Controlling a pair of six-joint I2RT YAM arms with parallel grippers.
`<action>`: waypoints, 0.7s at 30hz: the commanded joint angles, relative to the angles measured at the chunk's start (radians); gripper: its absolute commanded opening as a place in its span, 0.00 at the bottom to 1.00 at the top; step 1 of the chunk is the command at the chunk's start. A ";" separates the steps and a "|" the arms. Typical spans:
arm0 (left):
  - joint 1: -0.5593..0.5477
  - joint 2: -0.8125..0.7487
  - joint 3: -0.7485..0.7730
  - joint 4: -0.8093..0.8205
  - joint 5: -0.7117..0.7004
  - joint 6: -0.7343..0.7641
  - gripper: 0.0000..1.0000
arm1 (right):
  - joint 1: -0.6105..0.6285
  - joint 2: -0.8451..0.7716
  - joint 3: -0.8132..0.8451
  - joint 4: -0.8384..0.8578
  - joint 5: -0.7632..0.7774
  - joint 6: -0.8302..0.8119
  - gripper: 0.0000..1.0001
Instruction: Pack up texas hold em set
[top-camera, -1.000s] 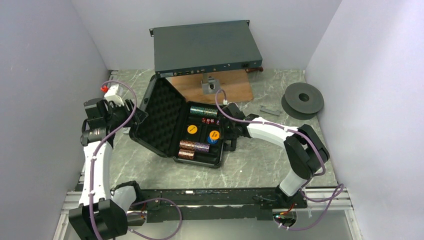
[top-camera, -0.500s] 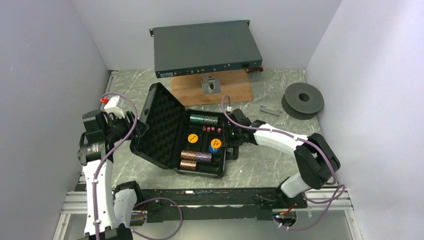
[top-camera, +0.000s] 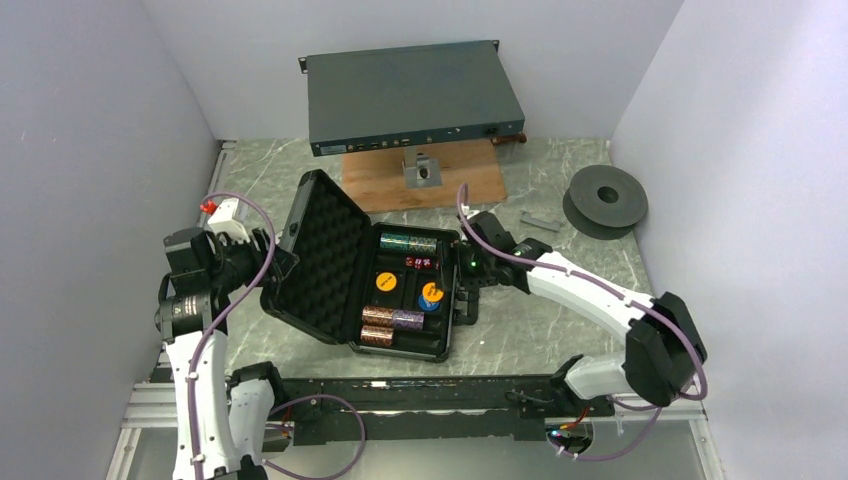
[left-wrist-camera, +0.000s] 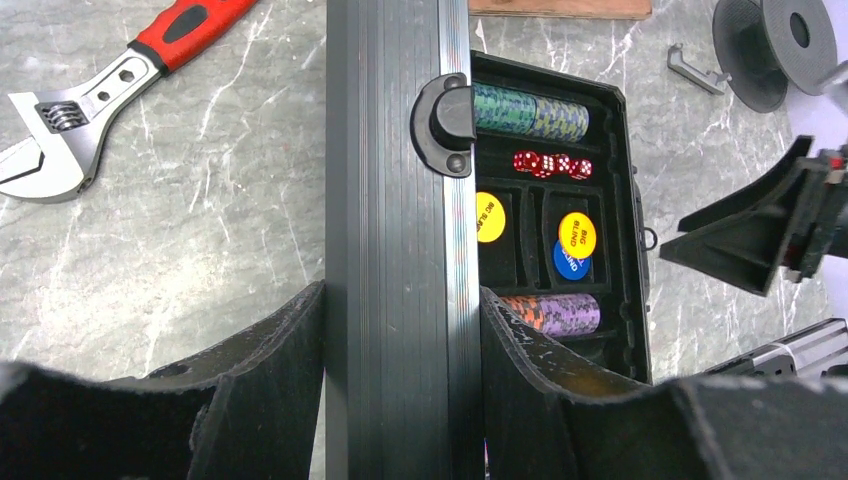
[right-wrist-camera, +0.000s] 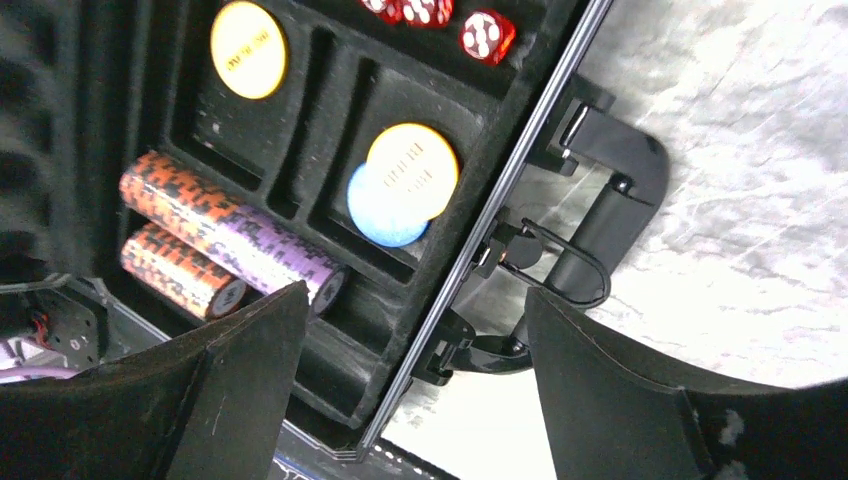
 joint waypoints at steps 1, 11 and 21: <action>-0.009 -0.002 0.103 0.078 0.198 -0.051 0.38 | 0.001 -0.098 0.074 -0.072 0.099 -0.003 0.86; -0.087 0.003 0.073 0.146 0.238 -0.093 0.51 | -0.015 -0.241 0.056 -0.125 0.268 0.042 1.00; -0.253 0.018 0.125 0.148 0.157 -0.131 0.66 | -0.019 -0.263 0.046 -0.130 0.274 0.037 1.00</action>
